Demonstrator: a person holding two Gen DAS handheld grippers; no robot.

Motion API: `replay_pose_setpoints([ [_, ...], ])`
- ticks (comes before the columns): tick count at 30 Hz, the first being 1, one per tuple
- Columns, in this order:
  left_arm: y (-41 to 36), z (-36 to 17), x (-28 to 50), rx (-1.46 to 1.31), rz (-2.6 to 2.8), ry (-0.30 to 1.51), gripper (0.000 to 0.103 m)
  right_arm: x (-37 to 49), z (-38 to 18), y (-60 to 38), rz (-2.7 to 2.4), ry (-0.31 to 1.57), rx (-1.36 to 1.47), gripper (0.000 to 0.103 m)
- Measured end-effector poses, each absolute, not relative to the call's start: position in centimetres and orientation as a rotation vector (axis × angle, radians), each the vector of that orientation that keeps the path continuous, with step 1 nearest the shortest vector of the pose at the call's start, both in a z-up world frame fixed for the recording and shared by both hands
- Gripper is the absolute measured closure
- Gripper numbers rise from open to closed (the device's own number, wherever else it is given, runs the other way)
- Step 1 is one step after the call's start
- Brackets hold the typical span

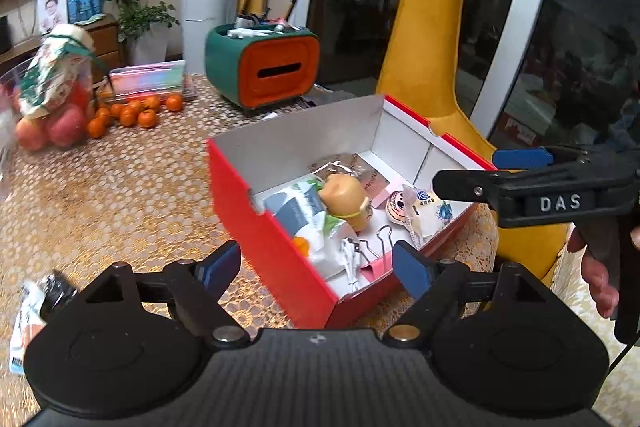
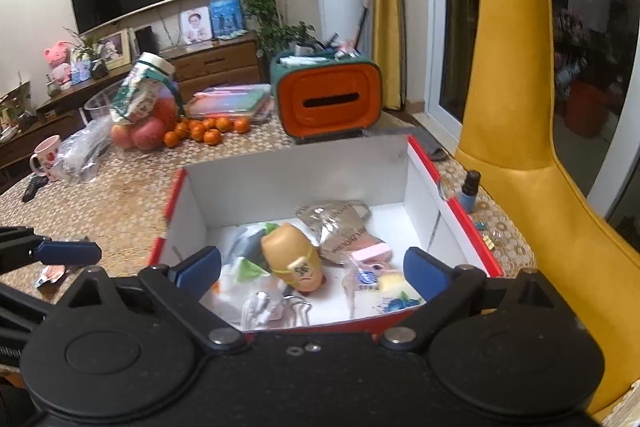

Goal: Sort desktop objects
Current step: 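Move both open tools back toward the snack pack and black mesh bag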

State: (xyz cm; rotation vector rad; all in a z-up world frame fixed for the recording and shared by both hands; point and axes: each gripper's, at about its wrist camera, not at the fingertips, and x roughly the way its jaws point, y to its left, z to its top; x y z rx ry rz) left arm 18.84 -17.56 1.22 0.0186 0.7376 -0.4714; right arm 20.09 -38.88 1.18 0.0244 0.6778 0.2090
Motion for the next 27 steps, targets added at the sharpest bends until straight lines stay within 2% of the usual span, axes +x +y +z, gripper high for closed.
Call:
replay_pose_setpoints([
  [4, -15.6, 1.6, 17.4, 0.011, -0.432, 0.69, 0.016, 18.8, 1.9, -37.4, 0.235, 0.654, 0.015, 0.002],
  [6, -14.5, 1.7, 16.7, 0.017, -0.415, 0.672, 0.006, 18.2, 2.3, -36.4, 0.26, 0.64, 0.008, 0.001],
  [8, -13.5, 1.8, 16.3, 0.009, -0.4, 0.663, 0.0, 17.7, 2.7, -35.5, 0.272, 0.62, -0.011, 0.001],
  [27, -1.2, -1.2, 14.8, 0.011, -0.249, 0.71, 0.0, 17.9, 2.3, -22.7, 0.475, 0.66, -0.088, 0.001],
])
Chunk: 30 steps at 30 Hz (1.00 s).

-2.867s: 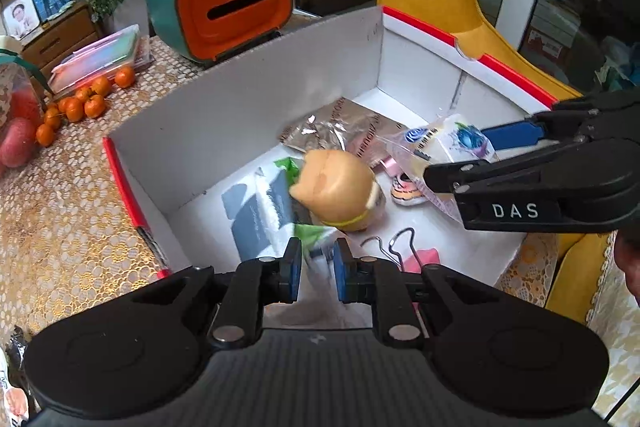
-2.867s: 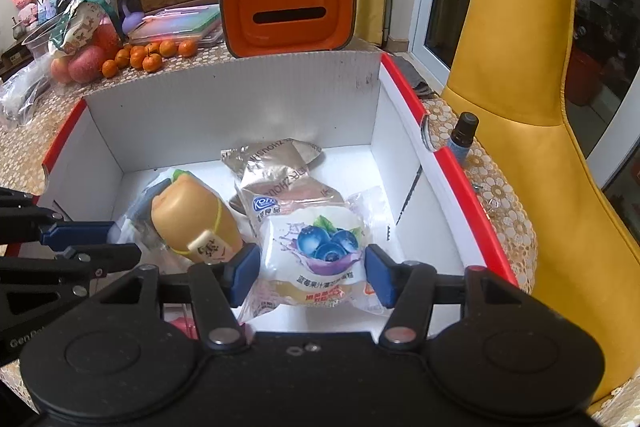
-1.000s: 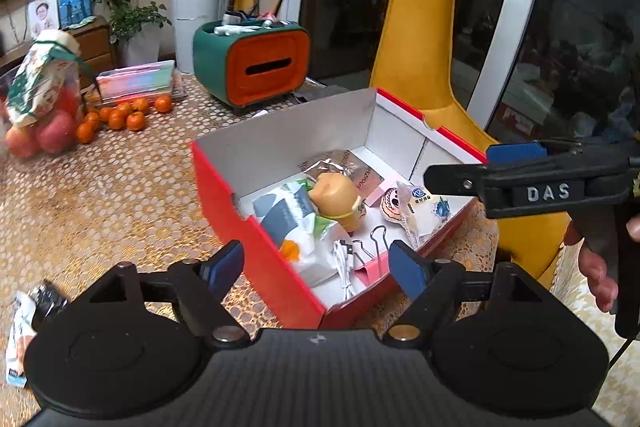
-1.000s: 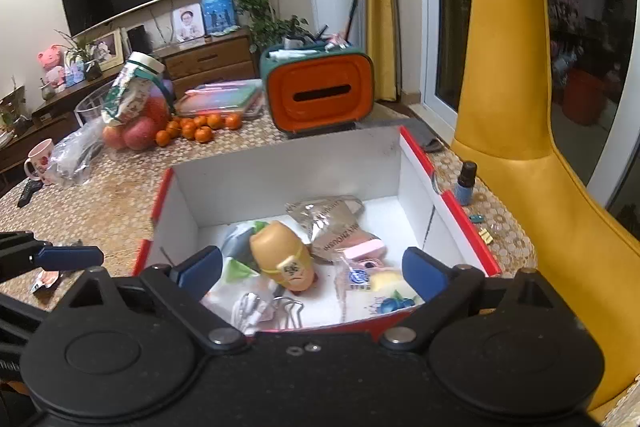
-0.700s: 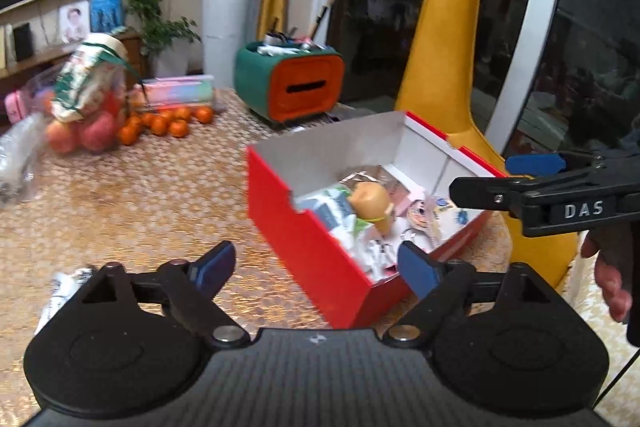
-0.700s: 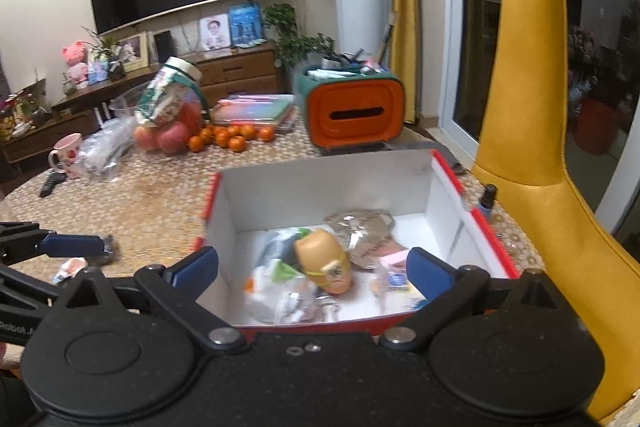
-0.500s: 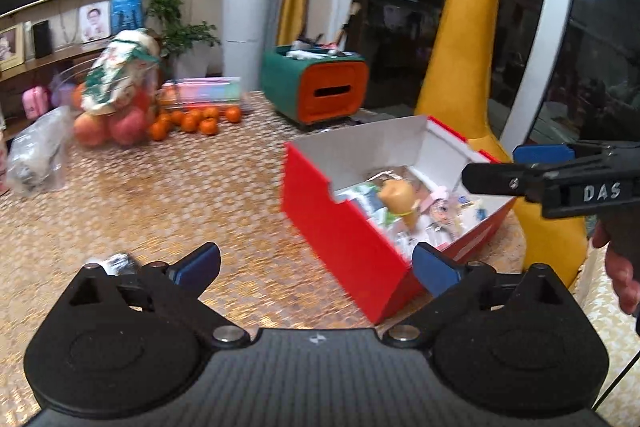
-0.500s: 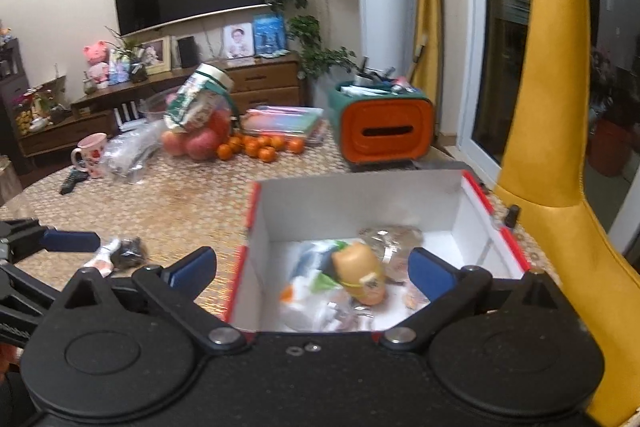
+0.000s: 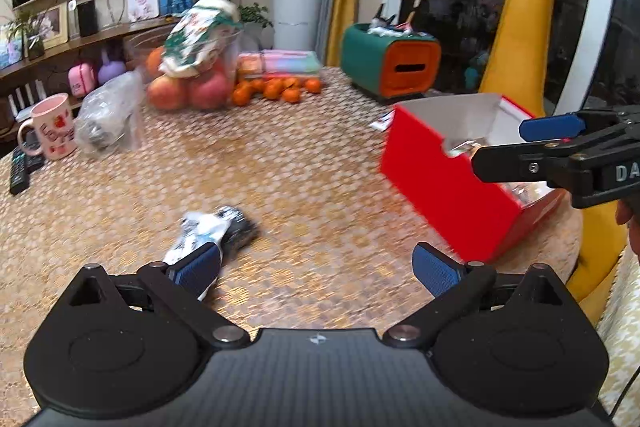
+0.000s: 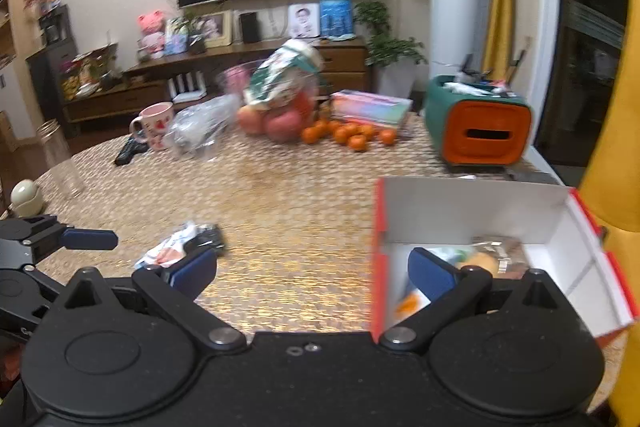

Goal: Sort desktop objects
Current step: 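Move both open tools back toward the snack pack and black mesh bag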

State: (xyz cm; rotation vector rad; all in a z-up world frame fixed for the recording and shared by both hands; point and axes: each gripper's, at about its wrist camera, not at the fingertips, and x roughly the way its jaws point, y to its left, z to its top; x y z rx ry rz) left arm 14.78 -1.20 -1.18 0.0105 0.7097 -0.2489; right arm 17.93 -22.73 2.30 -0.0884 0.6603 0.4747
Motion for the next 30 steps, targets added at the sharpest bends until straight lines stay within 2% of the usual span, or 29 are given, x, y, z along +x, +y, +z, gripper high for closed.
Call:
replay_pose_setpoints([
  [16, 4.8, -5.6, 18.3, -0.009, -0.179, 0.784, 0.0, 22.6, -2.3, -14.3, 0.607, 0.814, -0.184, 0.001],
  [30, 5.8, -9.4, 22.2, 0.067, -0.161, 0.796, 0.001, 26.4, -6.0, -11.3, 0.632, 0.895, -0.224, 0.003],
])
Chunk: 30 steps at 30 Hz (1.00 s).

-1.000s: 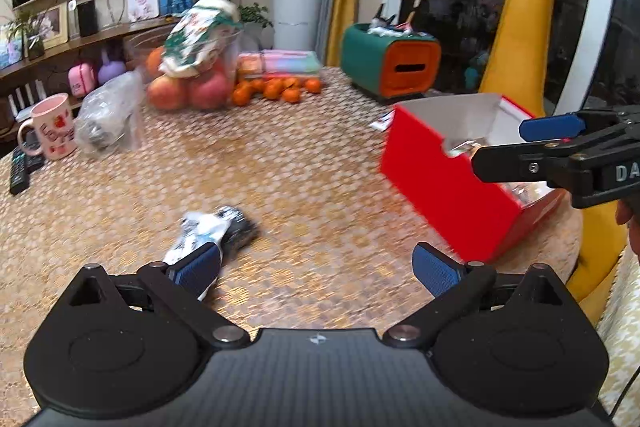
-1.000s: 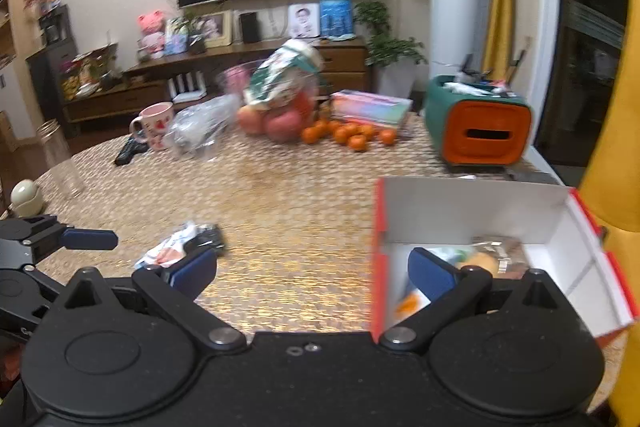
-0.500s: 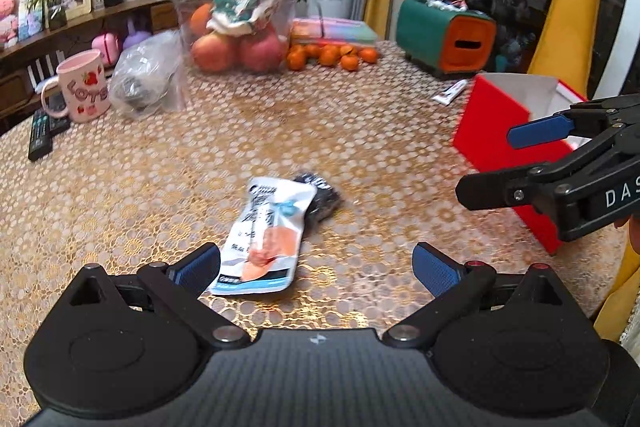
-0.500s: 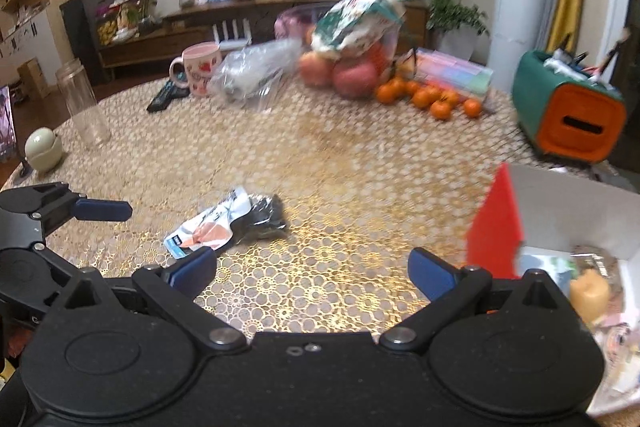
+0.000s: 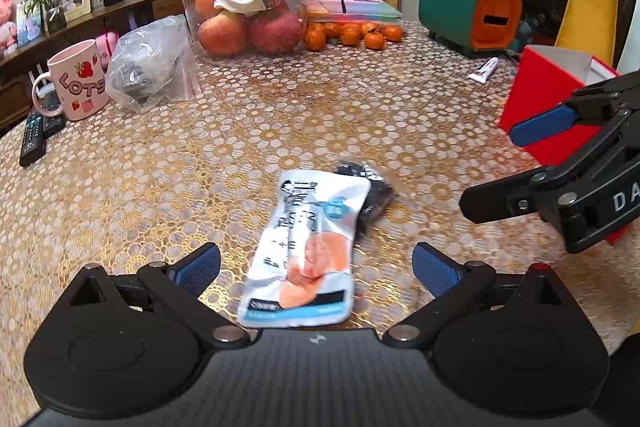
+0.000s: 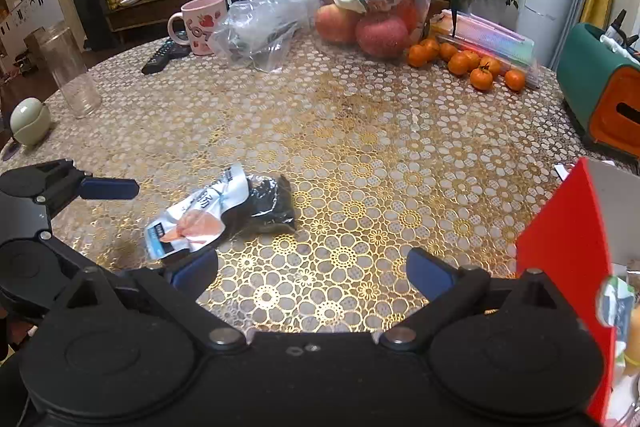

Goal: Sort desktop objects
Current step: 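Move both open tools back toward the snack pack and black mesh bag, then grasp the white sausage snack pack with the left tool while the right tool grasps the black mesh bag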

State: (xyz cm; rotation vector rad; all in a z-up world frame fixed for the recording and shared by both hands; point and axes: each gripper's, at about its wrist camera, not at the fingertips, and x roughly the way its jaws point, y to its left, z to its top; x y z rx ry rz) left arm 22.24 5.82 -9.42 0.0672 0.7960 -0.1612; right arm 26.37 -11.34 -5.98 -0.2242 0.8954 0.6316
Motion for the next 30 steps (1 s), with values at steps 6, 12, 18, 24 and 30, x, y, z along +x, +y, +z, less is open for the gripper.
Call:
replay_pose_setpoints([
  [6, 6.1, -10.8, 23.5, 0.089, -0.151, 0.805, 0.001, 27.4, -6.9, -10.6, 0.639, 0.91, -0.233, 0.003],
  [12, 6.7, -12.0, 24.3, 0.087, -0.146, 0.82, 0.001, 28.0, -7.6, -9.8, 0.656, 0.92, -0.241, 0.003],
  [18, 8.0, -12.4, 24.4, 0.071, -0.149, 0.814, 0.003, 28.4, -8.2, -9.0, 0.673, 0.929, -0.248, 0.003],
  [24, 9.2, -12.3, 24.8, 0.062, -0.127, 0.8, 0.011, 28.7, -8.9, -7.9, 0.695, 0.929, -0.253, 0.004],
  [30, 9.6, -12.1, 25.0, 0.062, -0.125, 0.779, 0.026, 29.2, -9.4, -6.1, 0.712, 0.928, -0.259, 0.008],
])
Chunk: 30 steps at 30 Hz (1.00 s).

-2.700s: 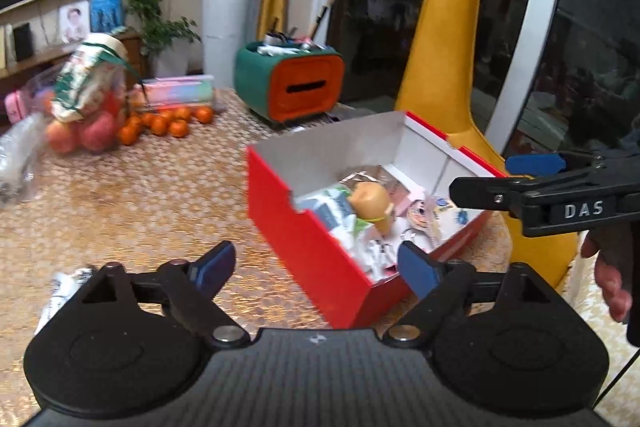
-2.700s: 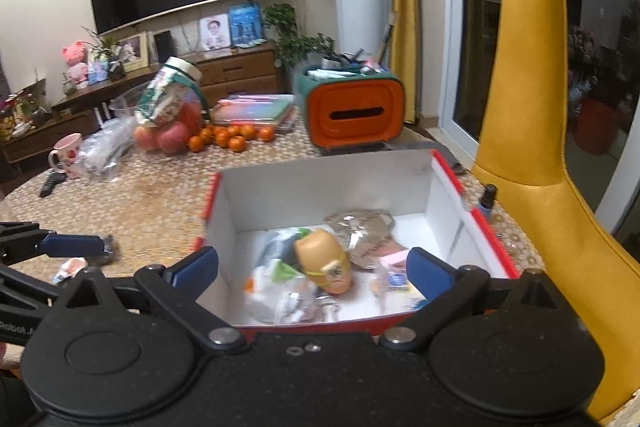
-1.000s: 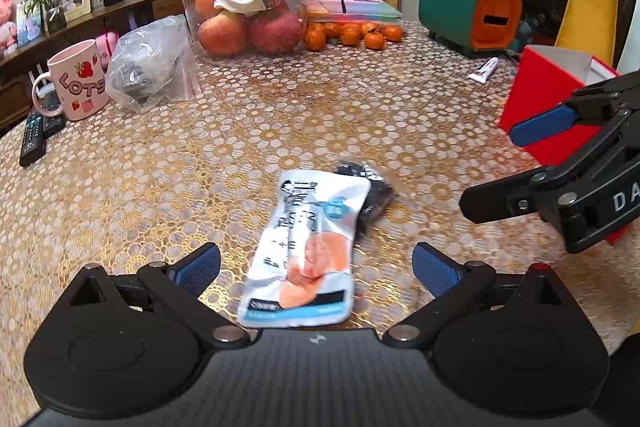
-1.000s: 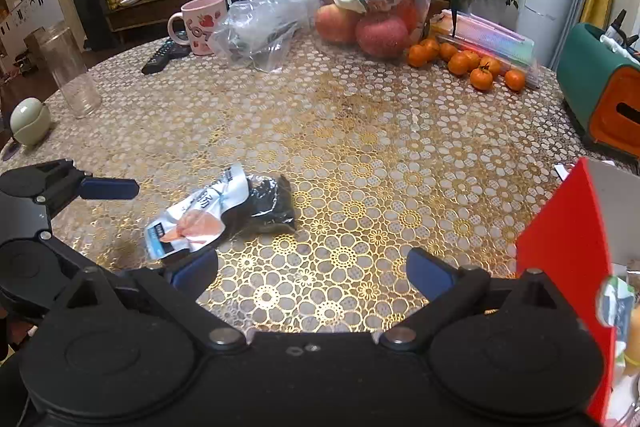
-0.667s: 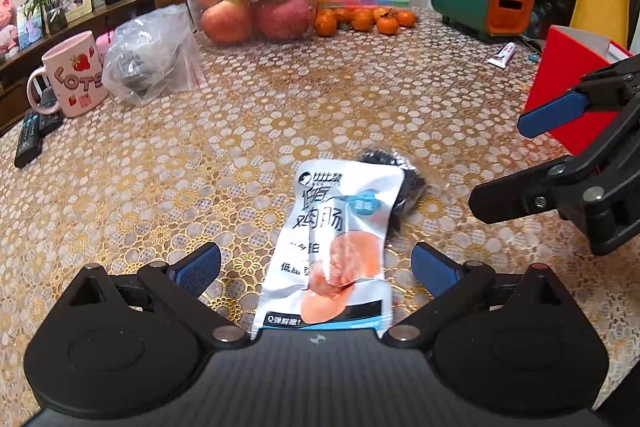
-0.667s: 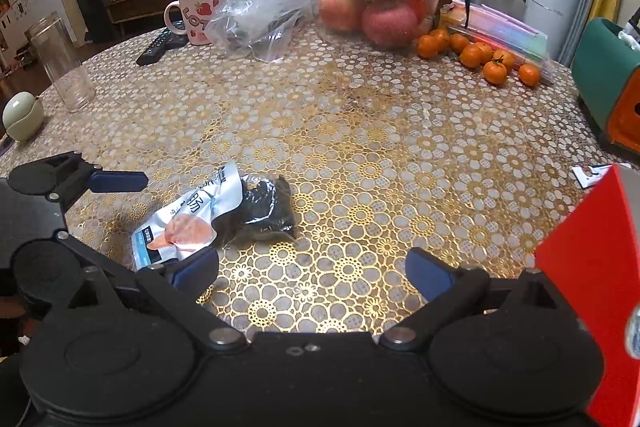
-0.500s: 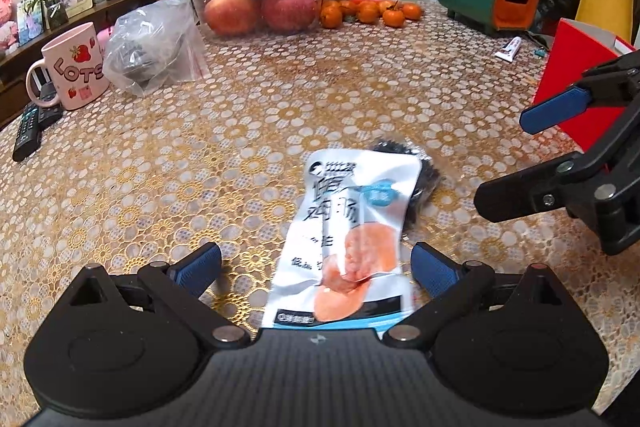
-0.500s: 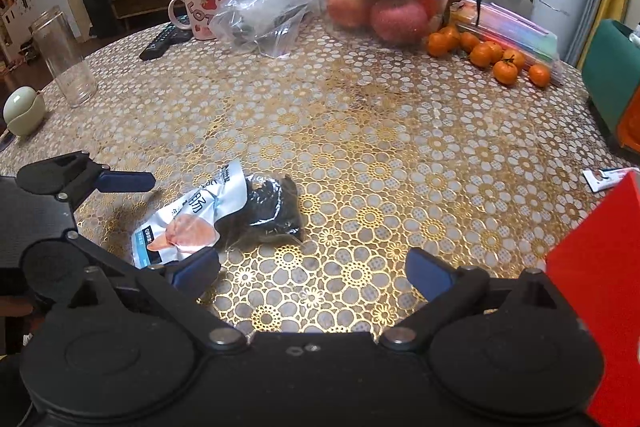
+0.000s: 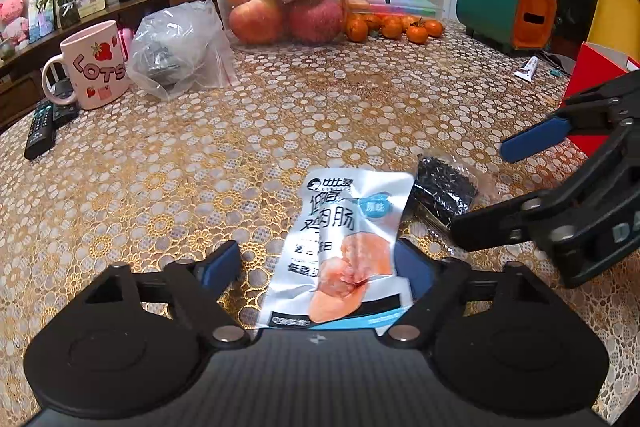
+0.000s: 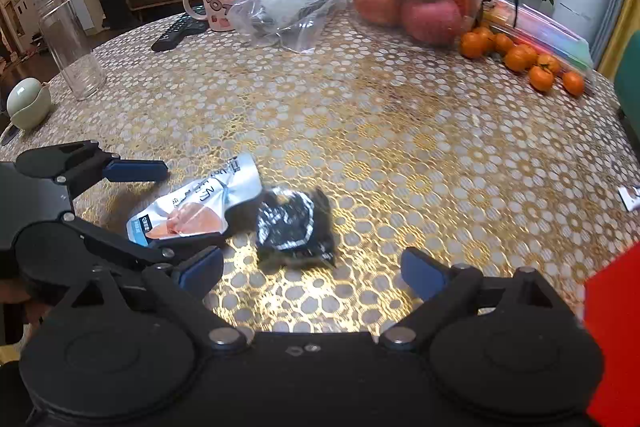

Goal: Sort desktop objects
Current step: 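Grasp the white sausage snack pack with the left tool while the right tool grasps the black mesh bag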

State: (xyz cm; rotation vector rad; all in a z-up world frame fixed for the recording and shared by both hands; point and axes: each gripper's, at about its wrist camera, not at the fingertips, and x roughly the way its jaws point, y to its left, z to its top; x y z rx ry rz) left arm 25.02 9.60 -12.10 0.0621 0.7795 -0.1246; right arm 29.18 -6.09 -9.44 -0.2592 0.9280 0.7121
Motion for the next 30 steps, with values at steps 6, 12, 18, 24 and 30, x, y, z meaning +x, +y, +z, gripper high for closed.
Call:
replay_pose_setpoints([
  [6, 9.4, -11.9, 25.0, 0.066, -0.136, 0.768, 0.039, 30.1, -9.9, -4.6, 0.718, 0.932, -0.256, 0.014],
  [12, 9.4, -12.0, 25.0, 0.065, -0.137, 0.765, 0.04, 30.9, -10.5, -4.4, 0.716, 0.964, -0.219, 0.027],
  [18, 9.3, -11.9, 24.9, 0.07, -0.133, 0.761, 0.041, 31.0, -10.6, -4.5, 0.69, 0.949, -0.224, 0.05],
  [24, 9.1, -11.6, 24.8, 0.077, -0.12, 0.757, 0.046, 30.7, -10.3, -5.0, 0.674, 0.947, -0.23, 0.069],
  [30, 9.2, -11.3, 24.6, 0.036, -0.1, 0.773, 0.047, 29.7, -9.9, -6.3, 0.657, 0.943, -0.226, 0.07],
])
